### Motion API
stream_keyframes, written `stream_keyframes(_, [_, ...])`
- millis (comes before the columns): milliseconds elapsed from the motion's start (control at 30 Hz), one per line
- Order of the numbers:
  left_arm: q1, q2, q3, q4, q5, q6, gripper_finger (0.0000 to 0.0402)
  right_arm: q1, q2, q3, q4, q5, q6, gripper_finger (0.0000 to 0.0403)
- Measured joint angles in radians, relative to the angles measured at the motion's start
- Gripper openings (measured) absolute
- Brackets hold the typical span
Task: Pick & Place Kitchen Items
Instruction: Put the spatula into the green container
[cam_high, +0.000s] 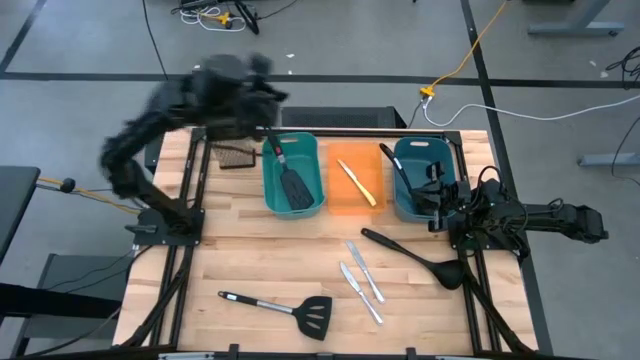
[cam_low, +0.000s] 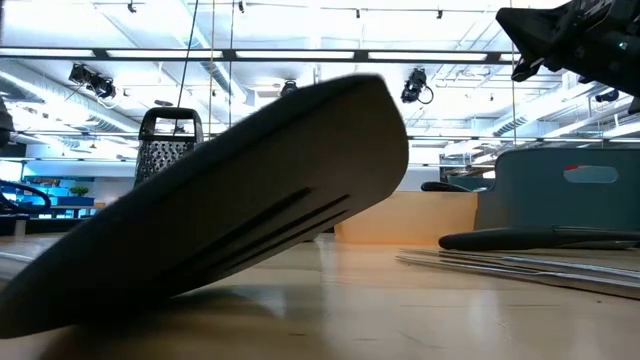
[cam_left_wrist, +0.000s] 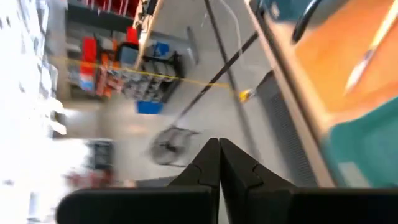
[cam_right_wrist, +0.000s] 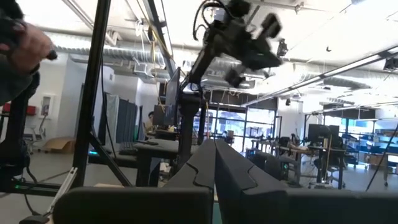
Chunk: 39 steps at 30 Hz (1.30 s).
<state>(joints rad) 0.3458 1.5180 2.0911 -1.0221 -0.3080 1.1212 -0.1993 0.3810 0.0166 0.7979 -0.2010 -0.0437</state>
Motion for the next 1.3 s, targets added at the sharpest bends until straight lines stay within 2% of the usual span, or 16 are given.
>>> stream_keyframes(67, [0.022, -0.072, 0.000, -0.084, 0.090, -0.145, 0.0005, 0.000, 0.000, 0.000, 0.000, 0.000, 0.000, 0.0006])
stream_keyframes(167, [0.078, -0.176, 0.000, -0.187, 0.287, -0.346, 0.0004, 0.000, 0.000, 0.000, 0.000, 0.000, 0.006, 0.0006])
stream_keyframes(300, [0.126, -0.291, 0.000, -0.189, 0.427, -0.582, 0.0004, 0.000, 0.000, 0.000, 0.000, 0.001, 0.009, 0.0006])
stream_keyframes(467, [0.128, -0.406, -0.042, -0.148, 0.532, -0.729, 0.0003, 0.000, 0.000, 0.000, 0.000, 0.001, 0.009, 0.0006])
stream_keyframes(567, [0.128, -0.496, -0.132, -0.101, 0.485, -0.784, 0.0002, 0.000, 0.000, 0.000, 0.000, 0.001, 0.018, 0.0006])
stream_keyframes(633, [0.128, -0.571, -0.212, -0.069, 0.404, -0.830, 0.0002, 0.000, 0.000, 0.000, 0.000, 0.001, 0.030, 0.0006])
stream_keyframes(700, [0.128, -0.656, -0.313, -0.015, 0.384, -0.850, 0.0002, 0.000, 0.000, 0.000, 0.000, 0.001, 0.035, 0.0006])
stream_keyframes(800, [0.128, -0.789, -0.498, 0.124, 0.456, -0.888, 0.0001, 0.000, 0.000, 0.000, -0.002, 0.001, 0.036, 0.0006])
stream_keyframes(967, [0.128, -0.982, -0.887, 0.366, 0.569, -0.986, 0.0001, 0.000, 0.000, 0.000, -0.004, 0.001, 0.036, 0.0006])
stream_keyframes(1133, [0.128, -1.168, -1.226, 0.578, 0.562, -1.009, 0.0001, 0.000, 0.000, 0.000, -0.005, 0.000, 0.066, 0.0006])
stream_keyframes(1300, [0.128, -1.386, -1.432, 0.647, 0.490, -1.005, 0.0001, 0.000, 0.000, 0.000, -0.007, 0.001, 0.088, 0.0006])
